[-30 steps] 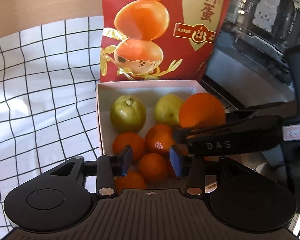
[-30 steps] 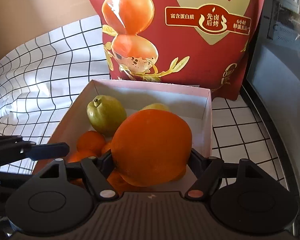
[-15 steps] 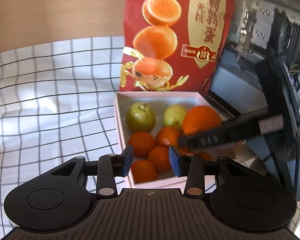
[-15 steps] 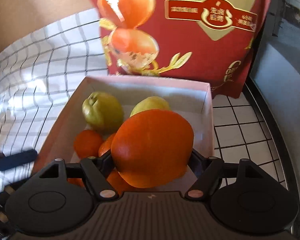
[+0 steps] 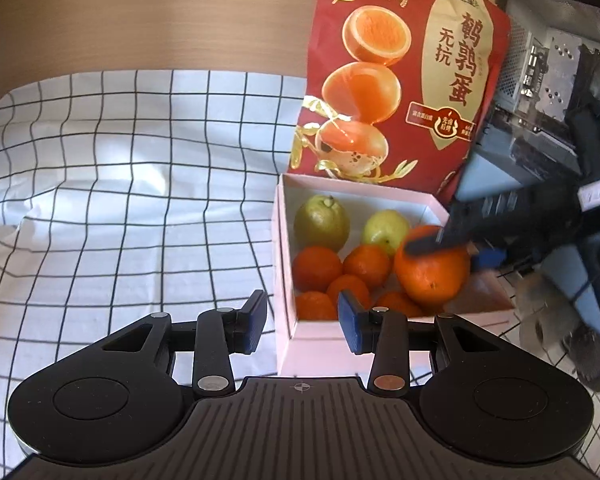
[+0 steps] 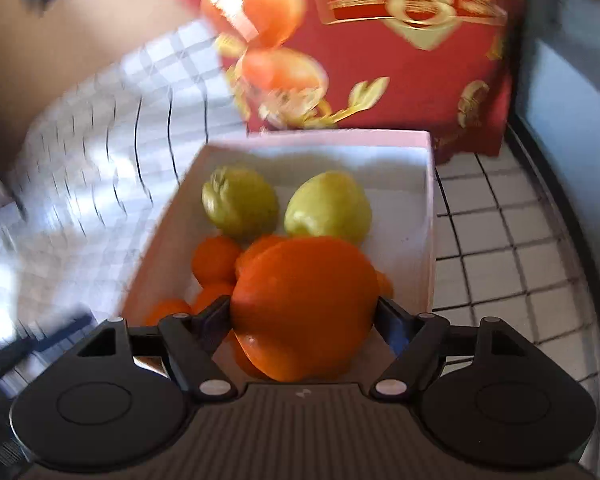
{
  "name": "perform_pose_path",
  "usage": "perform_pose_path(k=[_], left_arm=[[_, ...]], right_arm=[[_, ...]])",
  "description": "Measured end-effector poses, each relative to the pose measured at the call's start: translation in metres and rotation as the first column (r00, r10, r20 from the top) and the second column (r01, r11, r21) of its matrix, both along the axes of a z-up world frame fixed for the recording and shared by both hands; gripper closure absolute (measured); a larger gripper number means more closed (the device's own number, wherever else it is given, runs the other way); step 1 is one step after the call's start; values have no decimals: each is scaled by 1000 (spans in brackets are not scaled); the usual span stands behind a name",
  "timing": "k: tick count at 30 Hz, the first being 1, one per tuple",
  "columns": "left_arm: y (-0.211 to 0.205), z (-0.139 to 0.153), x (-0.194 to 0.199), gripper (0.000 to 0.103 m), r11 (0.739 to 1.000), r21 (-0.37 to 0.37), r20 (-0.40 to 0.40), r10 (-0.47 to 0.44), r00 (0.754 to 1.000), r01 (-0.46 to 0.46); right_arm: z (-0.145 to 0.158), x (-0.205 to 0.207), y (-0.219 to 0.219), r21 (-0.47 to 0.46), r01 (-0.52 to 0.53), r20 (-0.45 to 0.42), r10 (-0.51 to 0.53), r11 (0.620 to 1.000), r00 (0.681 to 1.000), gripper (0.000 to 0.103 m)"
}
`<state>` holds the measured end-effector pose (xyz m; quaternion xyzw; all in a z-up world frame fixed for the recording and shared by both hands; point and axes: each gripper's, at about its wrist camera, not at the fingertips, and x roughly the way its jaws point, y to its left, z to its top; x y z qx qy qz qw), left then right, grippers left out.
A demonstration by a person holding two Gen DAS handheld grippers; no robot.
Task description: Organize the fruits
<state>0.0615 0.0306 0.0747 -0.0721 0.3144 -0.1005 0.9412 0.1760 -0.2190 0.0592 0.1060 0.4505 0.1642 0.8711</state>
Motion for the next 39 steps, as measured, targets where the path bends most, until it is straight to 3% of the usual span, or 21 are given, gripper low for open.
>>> perform_pose_path(k=[2,3,5,8,13,18,22,25,28,35,39], left_arm=[[1,-3,-6,59,1000,8,-5,6,1000,-6],[2,-6,-9,59,1000,13,-8,10,1000,-10],[3,-11,-18,59,999,27,-18,21,1000,-20],[2,-23,-35,59,997,63,-19,34,999,-33],[-3,-43,-63,59,993,103,-28,65,998,-62],[-5,-60,-75,59,989,109,-44,101,994,-96],[-13,-64,-78,57,986,137,-7,100,995,-98],[-17,-65,-76,55,984,145,0,100,995,-99],[-18,-65,-72,55,984,145,-1,108,994,-107],[-22,-65,-67,53,978,170,-1,120,993,-118],[-23,-65,-66,53,978,169,-1,122,993,-120]], right_arm=[[2,-4,-14,99,57,54,-63,993,997,26],[7,-11,-18,116,77,125,-91,990,988,26],[17,-25,-18,63,84,240,-97,994,966,25],[29,-60,-8,-58,53,386,-27,997,922,22],[19,-127,10,-180,33,491,60,983,869,20],[-15,-165,29,-235,39,477,80,971,875,17],[-46,-162,39,-256,17,379,85,966,921,17],[-62,-157,47,-284,20,352,85,959,932,17],[-68,-153,51,-303,21,329,84,953,941,16],[-72,-143,43,-275,79,302,8,958,953,0],[-74,-145,44,-288,97,322,1,953,947,0]])
